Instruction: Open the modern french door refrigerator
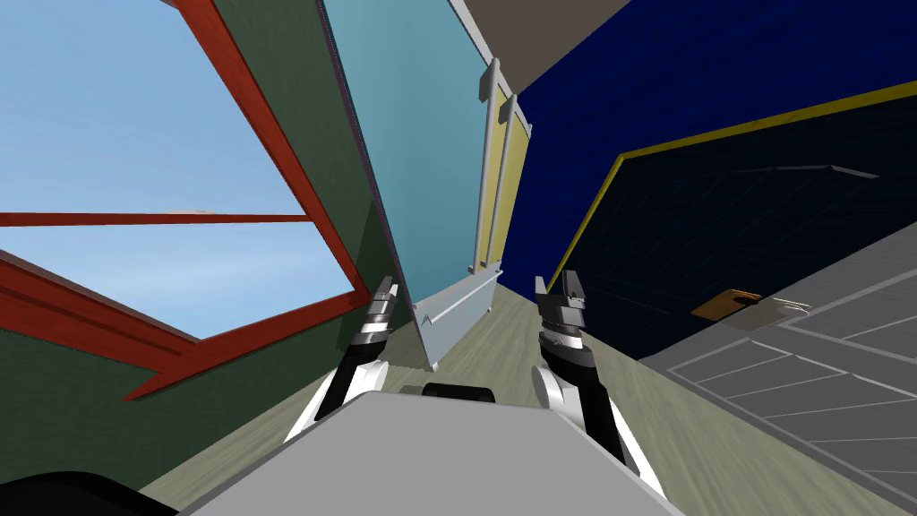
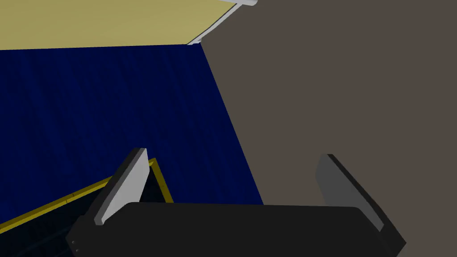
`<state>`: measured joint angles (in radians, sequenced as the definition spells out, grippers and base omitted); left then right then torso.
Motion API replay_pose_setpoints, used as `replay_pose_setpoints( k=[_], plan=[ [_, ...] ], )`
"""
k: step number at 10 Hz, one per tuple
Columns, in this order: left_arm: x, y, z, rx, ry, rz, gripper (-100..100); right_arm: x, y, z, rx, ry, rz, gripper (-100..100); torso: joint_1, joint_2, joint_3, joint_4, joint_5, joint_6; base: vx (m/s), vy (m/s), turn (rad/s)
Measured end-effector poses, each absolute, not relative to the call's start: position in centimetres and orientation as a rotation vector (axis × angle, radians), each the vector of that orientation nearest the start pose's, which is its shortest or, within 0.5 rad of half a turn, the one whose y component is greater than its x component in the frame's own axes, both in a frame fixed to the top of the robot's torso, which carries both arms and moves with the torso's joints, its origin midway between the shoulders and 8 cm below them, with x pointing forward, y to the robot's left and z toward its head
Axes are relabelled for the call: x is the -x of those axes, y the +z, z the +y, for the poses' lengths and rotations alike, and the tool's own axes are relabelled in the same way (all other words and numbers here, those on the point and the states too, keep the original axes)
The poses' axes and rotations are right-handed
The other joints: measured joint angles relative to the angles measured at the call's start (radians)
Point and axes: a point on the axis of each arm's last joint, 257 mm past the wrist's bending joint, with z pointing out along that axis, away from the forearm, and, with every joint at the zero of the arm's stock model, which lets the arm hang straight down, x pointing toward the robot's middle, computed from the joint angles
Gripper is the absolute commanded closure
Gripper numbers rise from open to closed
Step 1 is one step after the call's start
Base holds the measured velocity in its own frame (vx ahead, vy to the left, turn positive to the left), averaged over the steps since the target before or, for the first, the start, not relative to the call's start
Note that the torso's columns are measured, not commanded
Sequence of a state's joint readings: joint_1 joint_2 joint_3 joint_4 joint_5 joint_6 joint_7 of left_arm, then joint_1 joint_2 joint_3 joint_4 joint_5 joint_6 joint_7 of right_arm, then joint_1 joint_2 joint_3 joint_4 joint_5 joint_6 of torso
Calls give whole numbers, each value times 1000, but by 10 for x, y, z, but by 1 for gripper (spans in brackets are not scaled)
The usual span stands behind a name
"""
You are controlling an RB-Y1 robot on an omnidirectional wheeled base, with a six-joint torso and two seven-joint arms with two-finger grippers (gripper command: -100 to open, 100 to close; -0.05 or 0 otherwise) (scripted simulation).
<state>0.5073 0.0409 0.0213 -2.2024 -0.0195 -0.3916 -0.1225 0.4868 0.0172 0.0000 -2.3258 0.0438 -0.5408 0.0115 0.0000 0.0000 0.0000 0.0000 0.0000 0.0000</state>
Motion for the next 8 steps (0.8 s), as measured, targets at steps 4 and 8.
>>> replay_pose_setpoints(
  k=[4, 8],
  plan=[
    [-372, -35, 291, 712, -1105, 820, 0, -328, 56, -270, -558, 1289, 557, 0, 0, 248, -497, 248, 0, 0, 0, 0, 0],
    [-372, -35, 291, 711, -1105, 820, 0, -328, 56, -270, -558, 1289, 556, 0, 0, 544, -1087, 544, 0, 0, 0, 0, 0]
  ],
)
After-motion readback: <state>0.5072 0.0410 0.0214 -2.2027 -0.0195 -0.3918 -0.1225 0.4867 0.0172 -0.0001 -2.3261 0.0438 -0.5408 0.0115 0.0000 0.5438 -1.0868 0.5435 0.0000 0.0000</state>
